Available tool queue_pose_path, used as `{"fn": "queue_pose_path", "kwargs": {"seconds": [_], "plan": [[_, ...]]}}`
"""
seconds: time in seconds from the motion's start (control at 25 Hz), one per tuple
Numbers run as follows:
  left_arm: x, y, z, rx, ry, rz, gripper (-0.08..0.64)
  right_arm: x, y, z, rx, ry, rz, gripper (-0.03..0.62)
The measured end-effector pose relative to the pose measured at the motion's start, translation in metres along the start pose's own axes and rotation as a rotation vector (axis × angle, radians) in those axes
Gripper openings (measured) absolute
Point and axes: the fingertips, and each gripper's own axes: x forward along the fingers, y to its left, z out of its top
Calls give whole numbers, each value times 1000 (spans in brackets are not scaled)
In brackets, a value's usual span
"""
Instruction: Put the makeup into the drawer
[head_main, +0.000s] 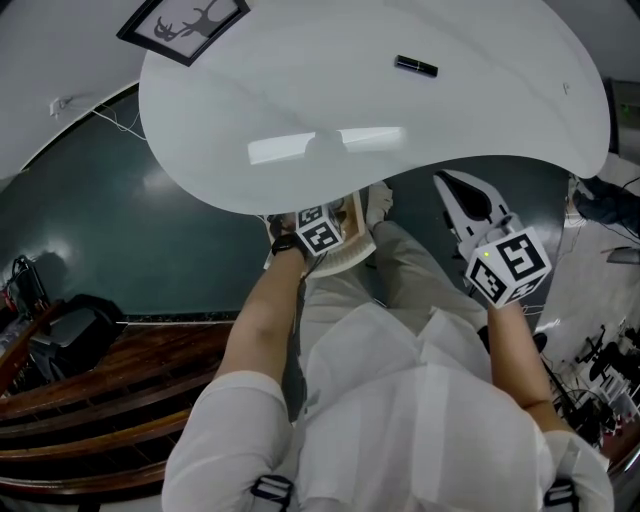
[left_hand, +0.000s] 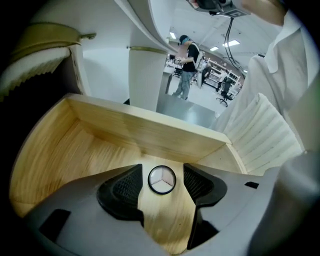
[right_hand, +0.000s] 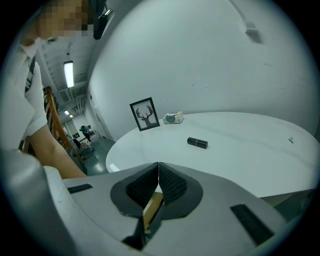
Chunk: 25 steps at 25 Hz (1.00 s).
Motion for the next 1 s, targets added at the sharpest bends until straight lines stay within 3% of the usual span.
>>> {"fn": "queue_pose_path", "kwargs": {"seconds": [0.2,0.68,0.88,1.0], "plan": [[-22,3,15,-15,-29,31,261,-3,1,10,3,-18,15,11],[-63,-35,35,17,-31,-18,238,-13,-1,35,1,-60,40,11],[-89,-47,53,-17,-89,9,210,-19,-5,45,0,-81,45,11],[-115,-49,74,-64,-174,38,201,-24,-9,50,1,-90,48,11]]}}
